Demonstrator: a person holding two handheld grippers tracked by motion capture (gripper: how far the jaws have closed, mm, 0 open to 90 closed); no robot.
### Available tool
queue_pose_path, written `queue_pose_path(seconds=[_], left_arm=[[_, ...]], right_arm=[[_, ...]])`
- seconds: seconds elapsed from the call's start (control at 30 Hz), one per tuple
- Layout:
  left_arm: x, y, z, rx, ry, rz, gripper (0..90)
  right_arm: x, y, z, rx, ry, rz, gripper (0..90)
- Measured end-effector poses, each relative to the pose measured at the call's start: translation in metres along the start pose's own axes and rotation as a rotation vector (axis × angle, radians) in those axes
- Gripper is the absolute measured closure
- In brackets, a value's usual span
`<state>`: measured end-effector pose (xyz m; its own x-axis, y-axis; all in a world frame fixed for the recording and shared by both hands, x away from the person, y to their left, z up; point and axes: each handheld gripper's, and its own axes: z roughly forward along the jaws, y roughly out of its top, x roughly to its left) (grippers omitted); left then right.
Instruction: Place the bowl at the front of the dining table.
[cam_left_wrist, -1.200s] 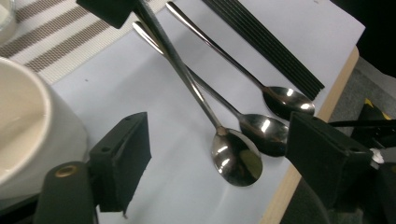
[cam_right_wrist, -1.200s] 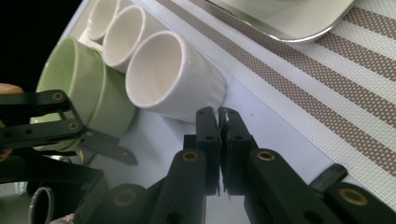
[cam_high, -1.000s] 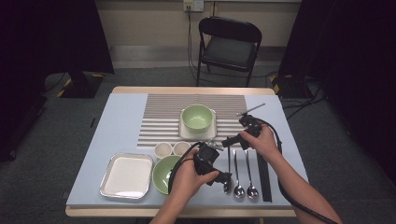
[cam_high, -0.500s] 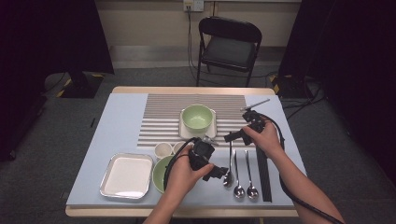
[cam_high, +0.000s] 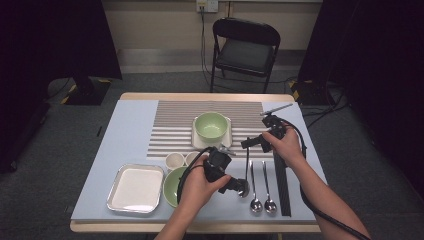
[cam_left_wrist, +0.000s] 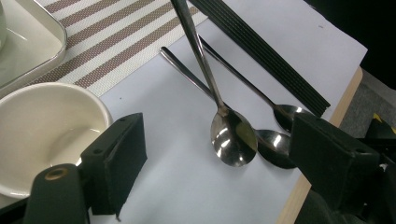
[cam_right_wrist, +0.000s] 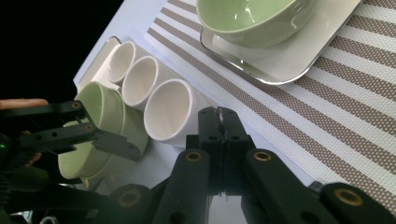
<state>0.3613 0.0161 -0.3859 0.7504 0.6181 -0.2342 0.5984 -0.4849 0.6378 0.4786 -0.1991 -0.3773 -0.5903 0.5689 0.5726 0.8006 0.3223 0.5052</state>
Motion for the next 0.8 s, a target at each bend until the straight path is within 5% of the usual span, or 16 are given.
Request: queue_pose_path(seconds=[0.4,0.8], left_arm=[[-0.002,0.001,0.019,0.016,-0.008,-0.019,16.6],[-0.002,0.0,0.036,0.036,0.032,-0.015,16.8]], right_arm=[[0.0,0.006,-0.005,-0.031,0.033,0.034,90.0],[0.0,0.008,-0.019,-0.068,0.05,0.056,90.0]])
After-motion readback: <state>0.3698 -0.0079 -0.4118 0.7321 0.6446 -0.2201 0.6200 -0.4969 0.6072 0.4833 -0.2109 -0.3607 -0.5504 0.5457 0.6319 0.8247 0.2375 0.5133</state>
